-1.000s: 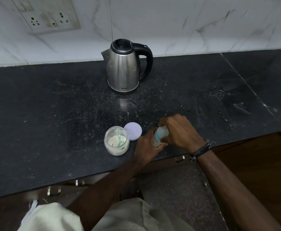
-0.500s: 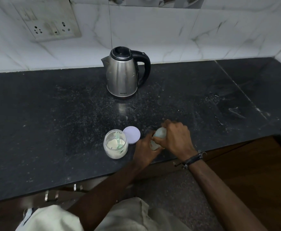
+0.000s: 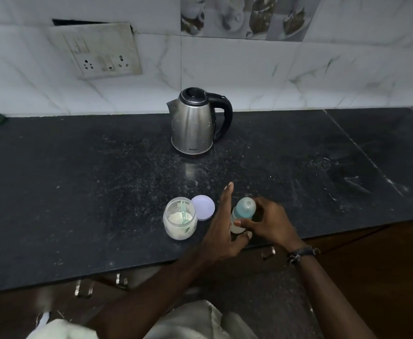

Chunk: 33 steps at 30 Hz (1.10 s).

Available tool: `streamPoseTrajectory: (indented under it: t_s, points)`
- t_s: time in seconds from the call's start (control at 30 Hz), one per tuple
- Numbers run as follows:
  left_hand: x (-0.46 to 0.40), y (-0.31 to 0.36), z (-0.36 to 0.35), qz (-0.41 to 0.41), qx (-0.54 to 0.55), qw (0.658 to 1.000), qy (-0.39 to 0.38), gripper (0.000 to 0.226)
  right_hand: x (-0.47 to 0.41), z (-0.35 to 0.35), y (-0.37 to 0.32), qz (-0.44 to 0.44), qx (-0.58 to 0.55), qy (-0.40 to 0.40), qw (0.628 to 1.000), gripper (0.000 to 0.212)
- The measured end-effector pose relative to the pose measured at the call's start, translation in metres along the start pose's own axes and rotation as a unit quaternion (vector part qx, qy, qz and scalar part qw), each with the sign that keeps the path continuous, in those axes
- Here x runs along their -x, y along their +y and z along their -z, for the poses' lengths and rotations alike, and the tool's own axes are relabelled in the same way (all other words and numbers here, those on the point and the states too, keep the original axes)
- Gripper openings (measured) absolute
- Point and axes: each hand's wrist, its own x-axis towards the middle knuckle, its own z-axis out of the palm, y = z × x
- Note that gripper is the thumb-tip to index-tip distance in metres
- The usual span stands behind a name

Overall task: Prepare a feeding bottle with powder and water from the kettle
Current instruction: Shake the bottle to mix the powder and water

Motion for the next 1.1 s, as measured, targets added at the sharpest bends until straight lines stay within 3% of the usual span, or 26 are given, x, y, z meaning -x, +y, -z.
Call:
streamPoseTrajectory:
  t_s: [0.1,0.23,0.37,0.5,0.63,0.73,0.87,1.0,1.1]
  points:
    - [-0.007,0.032,0.016,-0.062,0.003,0.998,0.028,0.097,-0.002,-0.005,0.008,0.006,-0.006,-0.023,1.000,0.071]
    - [-0.027,0.063,0.048,-0.138,-0.049,0.979,0.139,0.085,0.001,-0.023,0.016,-0.022,-0.051,-0.003,0.998,0.071]
    - [-0.033,0.053,0.090,-0.141,-0.099,0.956,0.239,0.079,0.004,-0.043,0.018,-0.052,-0.151,0.032,0.987,0.066]
    - [-0.011,0.006,0.134,-0.061,-0.148,0.934,0.319,0.049,0.004,-0.045,0.017,-0.064,-0.155,0.037,0.985,0.061]
    - [0.030,-0.066,0.166,0.095,-0.269,0.923,0.258,0.043,-0.003,-0.024,0.007,-0.045,-0.116,0.013,0.992,0.046]
    - [0.059,-0.100,0.171,0.174,-0.351,0.902,0.183,0.041,-0.010,-0.009,-0.006,-0.036,-0.117,0.067,0.990,0.036]
    - [0.078,-0.109,0.162,0.211,-0.398,0.881,0.143,0.053,-0.018,0.007,-0.027,-0.057,-0.160,0.024,0.985,0.048]
    - [0.076,-0.111,0.159,0.233,-0.440,0.861,0.106,0.063,-0.023,0.015,-0.041,-0.032,-0.141,0.066,0.987,0.044]
    - [0.076,-0.109,0.158,0.240,-0.455,0.852,0.097,0.066,-0.028,0.017,-0.048,-0.010,-0.143,0.044,0.989,0.044]
